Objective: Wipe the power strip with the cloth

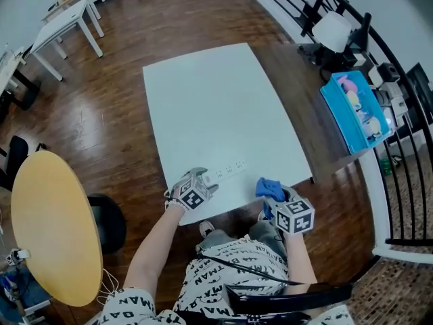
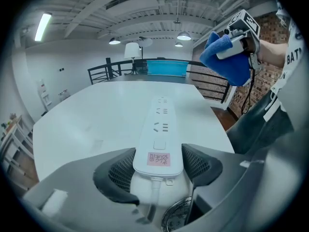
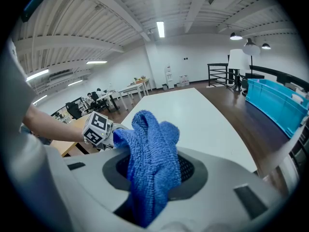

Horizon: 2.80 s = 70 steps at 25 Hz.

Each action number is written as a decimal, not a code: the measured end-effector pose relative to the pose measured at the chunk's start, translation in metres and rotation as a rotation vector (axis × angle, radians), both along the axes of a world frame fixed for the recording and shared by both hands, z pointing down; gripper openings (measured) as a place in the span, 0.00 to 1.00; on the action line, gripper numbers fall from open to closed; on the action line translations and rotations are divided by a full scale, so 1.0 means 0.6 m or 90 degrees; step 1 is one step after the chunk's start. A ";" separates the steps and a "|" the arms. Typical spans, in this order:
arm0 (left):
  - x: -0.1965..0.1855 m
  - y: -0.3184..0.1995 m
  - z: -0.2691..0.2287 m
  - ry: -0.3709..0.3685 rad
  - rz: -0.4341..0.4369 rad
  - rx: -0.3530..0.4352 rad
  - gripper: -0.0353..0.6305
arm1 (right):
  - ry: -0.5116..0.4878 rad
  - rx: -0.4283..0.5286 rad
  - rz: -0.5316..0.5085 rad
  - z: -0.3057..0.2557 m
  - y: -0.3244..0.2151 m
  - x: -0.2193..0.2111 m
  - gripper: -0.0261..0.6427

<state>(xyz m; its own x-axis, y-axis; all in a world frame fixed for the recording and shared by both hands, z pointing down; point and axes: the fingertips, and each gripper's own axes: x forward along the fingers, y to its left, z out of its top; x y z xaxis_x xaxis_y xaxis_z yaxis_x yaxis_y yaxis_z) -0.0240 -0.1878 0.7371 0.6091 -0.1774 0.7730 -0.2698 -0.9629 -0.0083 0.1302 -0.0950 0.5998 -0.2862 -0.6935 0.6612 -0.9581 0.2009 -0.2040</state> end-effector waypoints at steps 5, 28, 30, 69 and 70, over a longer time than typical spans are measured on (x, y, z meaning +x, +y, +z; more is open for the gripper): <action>0.006 0.003 -0.004 0.001 -0.006 0.012 0.48 | -0.001 -0.003 -0.017 0.005 0.003 -0.002 0.25; 0.022 0.099 -0.260 0.043 -0.107 0.197 0.48 | 0.084 0.106 -0.263 -0.110 -0.128 0.008 0.25; 0.033 0.110 -0.272 0.041 -0.104 0.208 0.48 | 0.118 0.106 -0.288 -0.114 -0.127 0.006 0.25; 0.096 0.145 -0.312 0.043 -0.041 0.241 0.48 | 0.016 0.045 -0.601 -0.143 0.022 -0.234 0.25; 0.096 0.147 -0.313 0.039 -0.037 0.246 0.48 | 0.026 0.045 -0.607 -0.142 0.024 -0.236 0.25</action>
